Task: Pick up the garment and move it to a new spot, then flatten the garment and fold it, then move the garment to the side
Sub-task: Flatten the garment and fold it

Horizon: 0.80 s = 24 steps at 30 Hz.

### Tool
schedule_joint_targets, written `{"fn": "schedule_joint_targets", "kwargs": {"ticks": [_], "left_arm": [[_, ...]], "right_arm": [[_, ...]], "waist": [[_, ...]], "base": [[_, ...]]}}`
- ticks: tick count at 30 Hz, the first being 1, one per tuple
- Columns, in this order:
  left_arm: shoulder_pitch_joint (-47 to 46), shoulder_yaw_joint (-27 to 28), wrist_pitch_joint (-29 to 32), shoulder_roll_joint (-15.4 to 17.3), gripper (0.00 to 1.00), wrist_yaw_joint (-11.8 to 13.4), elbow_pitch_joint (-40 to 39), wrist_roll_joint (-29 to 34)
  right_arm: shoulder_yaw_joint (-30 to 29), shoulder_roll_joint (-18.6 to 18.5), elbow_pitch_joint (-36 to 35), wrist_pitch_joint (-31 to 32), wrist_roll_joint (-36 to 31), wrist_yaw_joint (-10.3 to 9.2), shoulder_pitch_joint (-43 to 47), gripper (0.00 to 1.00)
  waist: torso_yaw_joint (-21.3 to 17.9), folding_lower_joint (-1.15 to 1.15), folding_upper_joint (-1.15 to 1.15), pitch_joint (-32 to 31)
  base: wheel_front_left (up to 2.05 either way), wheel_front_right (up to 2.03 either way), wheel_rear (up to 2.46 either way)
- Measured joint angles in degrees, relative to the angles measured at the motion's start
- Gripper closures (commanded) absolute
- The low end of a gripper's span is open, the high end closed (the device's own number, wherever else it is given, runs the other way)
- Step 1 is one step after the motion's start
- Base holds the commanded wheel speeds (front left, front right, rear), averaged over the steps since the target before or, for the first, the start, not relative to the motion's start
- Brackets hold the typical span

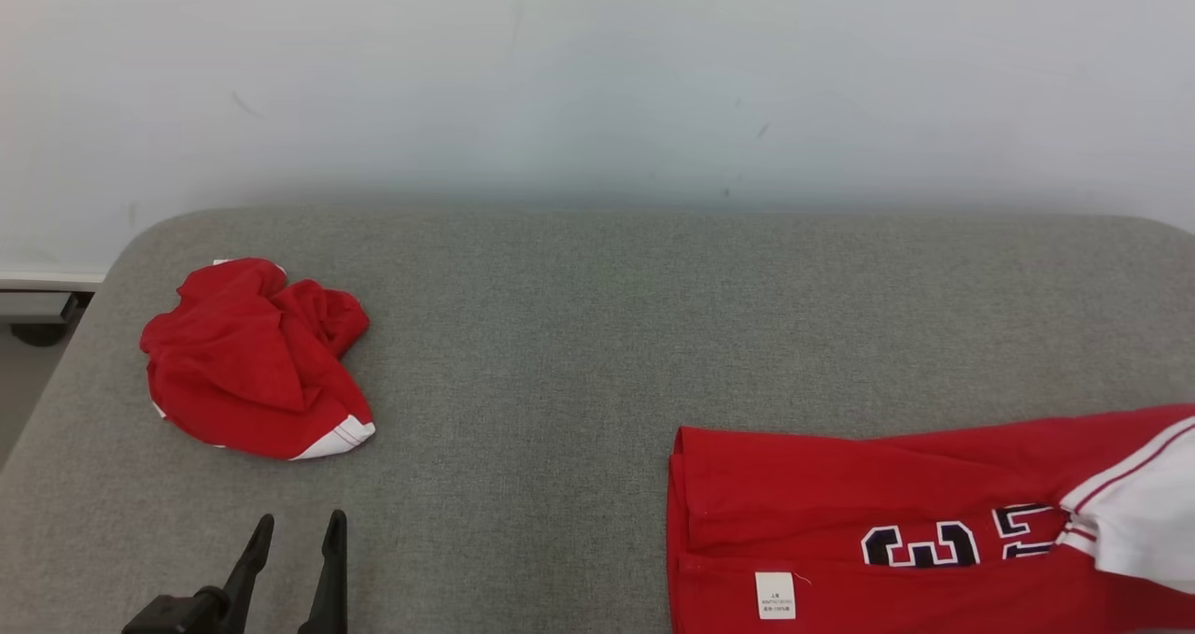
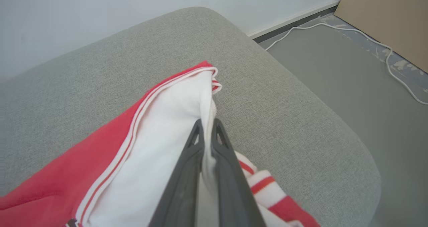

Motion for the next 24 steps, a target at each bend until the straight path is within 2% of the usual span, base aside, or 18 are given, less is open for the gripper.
{"fn": "schedule_joint_targets", "kwargs": {"ticks": [3,9,17,24], "left_arm": [[-0.01,-0.05,-0.04,-0.07,0.0,0.0,0.08,0.0],[-0.03,-0.21,-0.07,-0.23,0.0,0.0,0.48,0.0],[-0.15,-1.0,-0.07,-0.77,0.0,-0.11,0.82,0.0],[-0.38,-1.68,-0.05,-1.12,0.0,-0.55,1.24,0.0]], "right_arm": [[1.34,1.94,-2.93,-0.37,-0.49,-0.01,0.76,1.0],[8.25,8.8,-9.18,0.07,-1.79,0.14,0.97,1.0],[18.92,13.7,-13.3,4.08,-5.25,3.21,-0.05,1.0],[24.97,17.66,-13.79,7.09,-5.88,4.67,-0.62,1.0]], "waist": [[-0.25,0.0,0.0,-0.13],[-0.61,0.0,0.0,-0.52],[-0.59,0.0,0.0,-0.84],[0.83,0.0,0.0,-0.95]], "base": [[0.0,0.0,0.0],[0.0,0.0,0.0],[0.0,0.0,0.0],[0.0,0.0,0.0]]}}
